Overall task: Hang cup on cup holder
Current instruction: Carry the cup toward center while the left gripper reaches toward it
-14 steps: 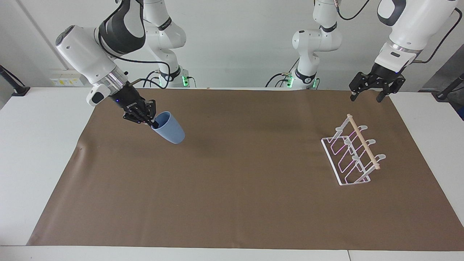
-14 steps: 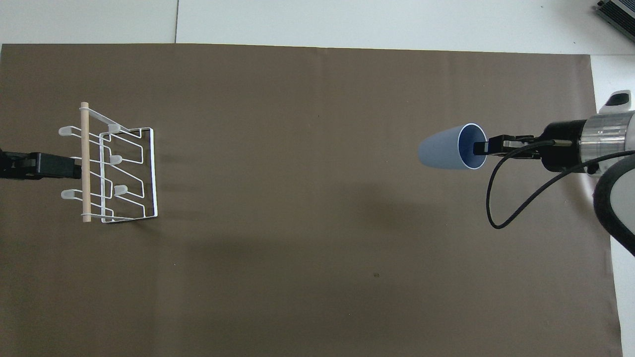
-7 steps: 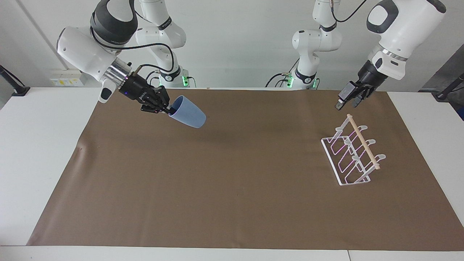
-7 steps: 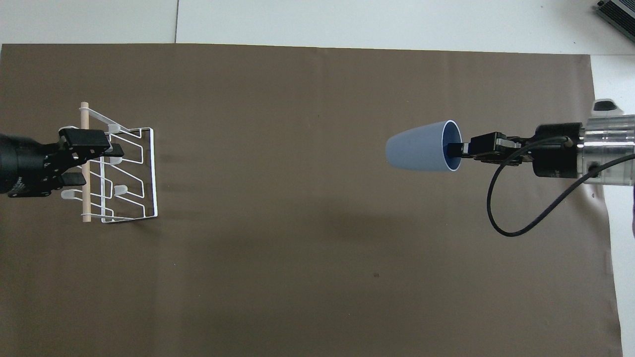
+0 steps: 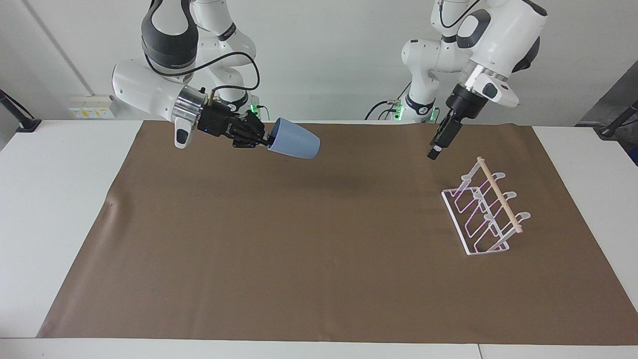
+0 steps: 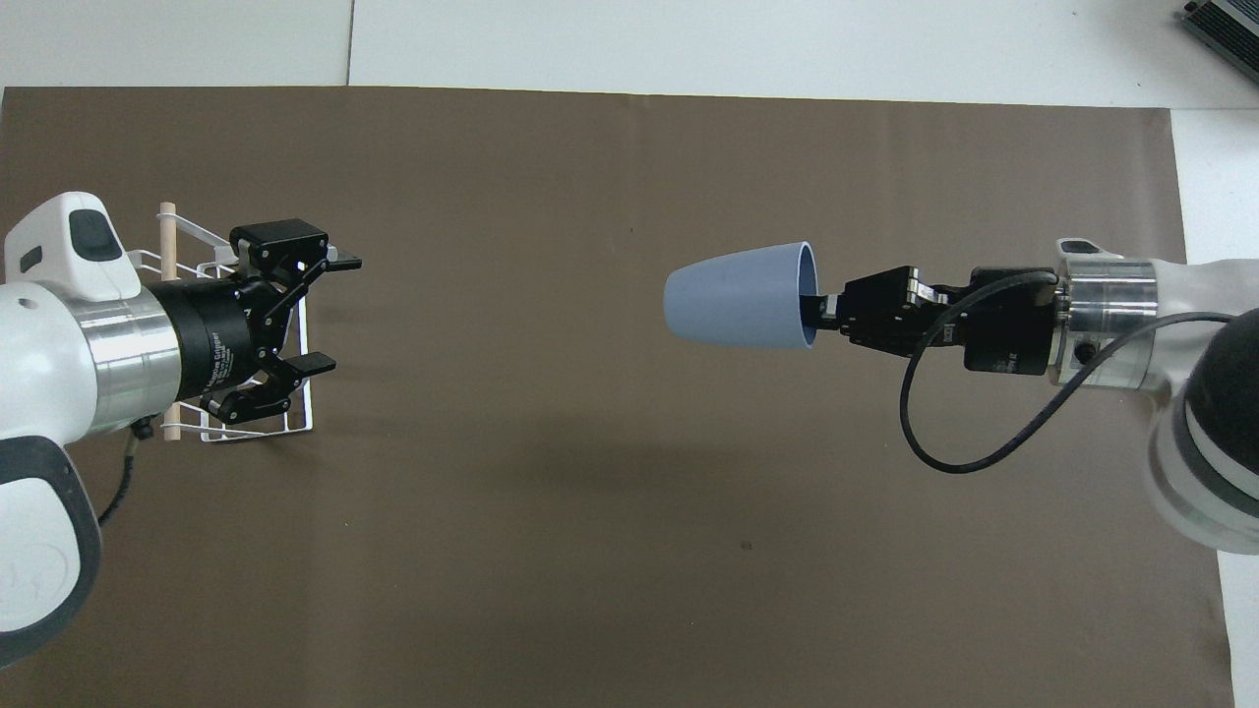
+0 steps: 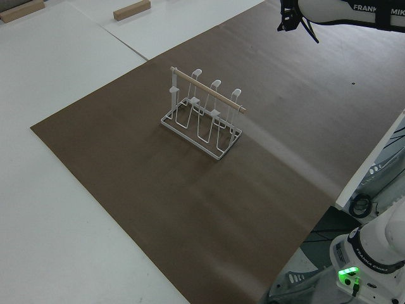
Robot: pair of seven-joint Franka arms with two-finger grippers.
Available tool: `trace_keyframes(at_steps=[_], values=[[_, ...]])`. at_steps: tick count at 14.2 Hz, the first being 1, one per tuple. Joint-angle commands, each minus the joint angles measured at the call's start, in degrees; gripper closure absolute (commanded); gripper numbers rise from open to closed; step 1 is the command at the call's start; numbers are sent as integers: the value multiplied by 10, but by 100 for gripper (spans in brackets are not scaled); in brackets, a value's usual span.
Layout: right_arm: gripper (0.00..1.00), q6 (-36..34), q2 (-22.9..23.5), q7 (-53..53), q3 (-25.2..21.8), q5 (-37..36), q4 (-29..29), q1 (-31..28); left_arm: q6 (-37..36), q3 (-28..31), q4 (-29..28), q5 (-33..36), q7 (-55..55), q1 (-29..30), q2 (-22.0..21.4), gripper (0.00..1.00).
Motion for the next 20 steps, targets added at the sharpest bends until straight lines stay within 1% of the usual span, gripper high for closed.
trace_keyframes(at_steps=[1,3,5,6,9,13,16,18,20], values=[[100,43,-6,8,-1,75,-34,36,64,9,-56,-6,-121,-48,-36,0],[100,72,2,9,-1,117,-36,65,96,8,-75,-6,-201,-79,-45,0],[100,122,2,9,-1,145,-38,107,115,7,-75,-6,-271,-106,-45,0],[100,134,2,9,-1,152,-38,115,127,3,-75,-6,-299,-119,-44,0],[100,138,0,2,-1,152,-53,119,159,-9,-75,-6,-369,-137,-42,0],[100,140,-3,-19,-1,152,-59,119,199,-29,-75,-6,-411,-138,-38,0],[100,138,-3,-45,-1,152,-64,119,221,-31,-75,-6,-413,-134,-35,0],[100,139,-3,-49,-1,152,-65,119,226,-31,-75,-6,-413,-130,-25,0],[100,139,-3,-49,0,152,-66,119,233,-31,-74,-4,-411,-131,4,0]])
